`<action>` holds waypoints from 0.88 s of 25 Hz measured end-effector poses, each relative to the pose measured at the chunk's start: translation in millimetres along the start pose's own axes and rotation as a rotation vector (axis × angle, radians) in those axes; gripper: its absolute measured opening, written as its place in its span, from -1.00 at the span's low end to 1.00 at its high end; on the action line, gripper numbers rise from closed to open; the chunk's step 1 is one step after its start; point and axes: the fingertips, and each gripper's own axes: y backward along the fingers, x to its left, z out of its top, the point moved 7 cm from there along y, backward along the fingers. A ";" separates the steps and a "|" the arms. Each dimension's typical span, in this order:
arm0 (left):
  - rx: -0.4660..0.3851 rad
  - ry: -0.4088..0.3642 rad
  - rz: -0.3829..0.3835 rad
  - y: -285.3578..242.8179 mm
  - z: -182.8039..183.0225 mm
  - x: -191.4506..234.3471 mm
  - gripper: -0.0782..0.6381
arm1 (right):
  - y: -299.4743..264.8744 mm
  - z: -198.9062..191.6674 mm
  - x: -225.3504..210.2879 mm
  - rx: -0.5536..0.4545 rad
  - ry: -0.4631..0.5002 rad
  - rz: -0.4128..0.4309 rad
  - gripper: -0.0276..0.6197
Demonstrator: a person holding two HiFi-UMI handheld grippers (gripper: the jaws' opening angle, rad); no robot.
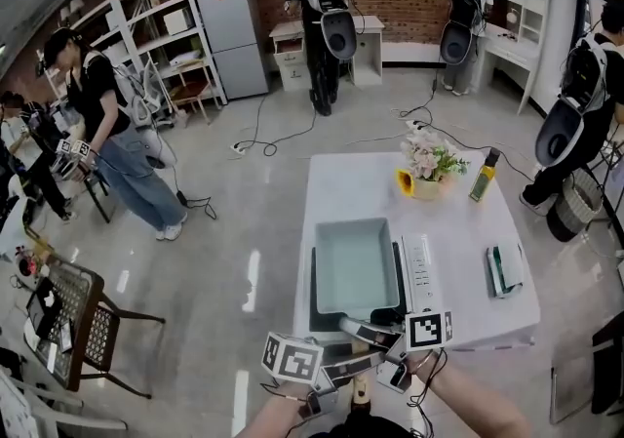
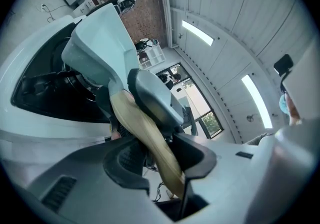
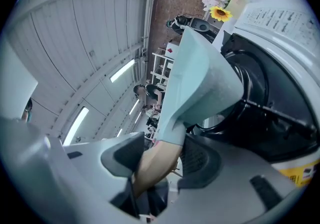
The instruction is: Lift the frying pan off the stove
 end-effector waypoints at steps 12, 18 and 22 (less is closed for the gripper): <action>0.031 -0.127 -0.008 -5.1 9.1 -19.2 -0.35 | 11.6 15.9 25.4 -0.061 0.117 0.022 -0.26; 0.026 -0.192 -0.012 -6.6 15.5 -31.0 -0.35 | 16.3 21.0 36.7 -0.083 0.148 0.034 -0.26; 0.022 -0.241 -0.020 -9.0 18.9 -39.8 -0.35 | 21.6 27.9 49.4 -0.095 0.218 0.034 -0.26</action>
